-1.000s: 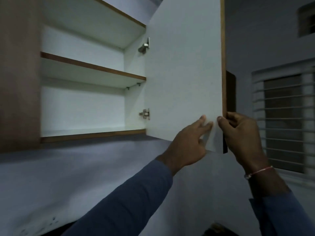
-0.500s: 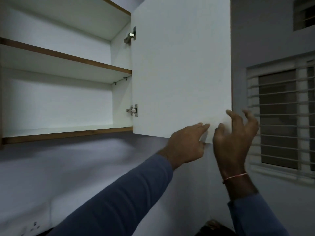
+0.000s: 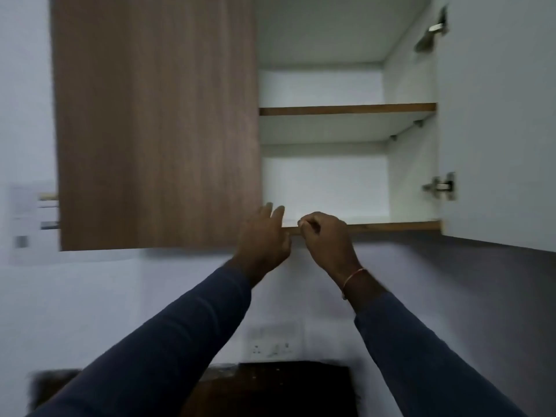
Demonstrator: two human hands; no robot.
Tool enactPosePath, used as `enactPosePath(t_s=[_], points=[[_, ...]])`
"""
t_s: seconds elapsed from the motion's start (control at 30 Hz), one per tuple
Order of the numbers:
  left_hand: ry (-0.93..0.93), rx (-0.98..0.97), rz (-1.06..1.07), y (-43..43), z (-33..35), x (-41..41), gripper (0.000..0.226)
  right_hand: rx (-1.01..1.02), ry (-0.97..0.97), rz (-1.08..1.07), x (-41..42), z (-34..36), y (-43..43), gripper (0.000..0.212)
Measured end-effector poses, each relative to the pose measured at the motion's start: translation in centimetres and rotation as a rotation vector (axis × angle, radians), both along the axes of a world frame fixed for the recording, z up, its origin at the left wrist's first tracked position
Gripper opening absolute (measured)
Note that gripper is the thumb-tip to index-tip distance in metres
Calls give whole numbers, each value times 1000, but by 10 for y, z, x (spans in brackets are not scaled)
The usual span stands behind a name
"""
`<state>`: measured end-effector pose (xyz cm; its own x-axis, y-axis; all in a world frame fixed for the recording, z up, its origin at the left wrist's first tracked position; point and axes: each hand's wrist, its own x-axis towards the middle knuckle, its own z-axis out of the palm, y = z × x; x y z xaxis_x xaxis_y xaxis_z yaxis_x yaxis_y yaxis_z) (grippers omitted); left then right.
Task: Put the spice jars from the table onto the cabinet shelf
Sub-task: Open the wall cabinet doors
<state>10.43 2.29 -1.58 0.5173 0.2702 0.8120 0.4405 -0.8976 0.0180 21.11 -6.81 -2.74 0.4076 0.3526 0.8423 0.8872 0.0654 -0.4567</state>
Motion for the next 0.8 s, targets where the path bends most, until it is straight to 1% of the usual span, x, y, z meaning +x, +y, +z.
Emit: enactPosePath(t_s=[0.07,0.17,0.23,0.33,0.47,0.53,0.57,0.6,0.63,0.67,0.7,0.73,0.77,0.8], points=[[13,-54,47,26,2,-30,61,-31,81,83,-10,12,41,26],[15,-242,23,48,6,-59,68,-112,171,179,-25,32,83,45],[8,-326,-5,54,13,-69,68,-133,224,237,-30,42,101,48],[32,-360,-27,53,26,-77,63,-140,290,342,-26,44,122,52],[31,-368,-55,47,32,-75,61,-63,374,356,-27,40,126,50],[-10,-345,-71,39,33,-71,59,-15,363,351,-33,35,117,49],[-44,-339,-68,33,32,-68,60,-2,326,344,-40,31,110,46],[-98,-347,-63,26,33,-65,63,20,285,357,-48,28,102,40],[-158,-360,-52,19,31,-64,68,39,279,390,-56,25,93,28],[-211,-366,-32,9,29,-65,73,97,334,507,-70,23,81,15],[-252,-361,-10,0,29,-66,77,157,372,593,-83,24,70,22],[-288,-360,30,-10,27,-75,80,175,430,704,-101,22,57,30],[-330,-346,46,-18,28,-83,82,207,511,844,-113,20,46,35],[-374,-329,52,-26,30,-97,83,246,575,925,-133,18,38,37]])
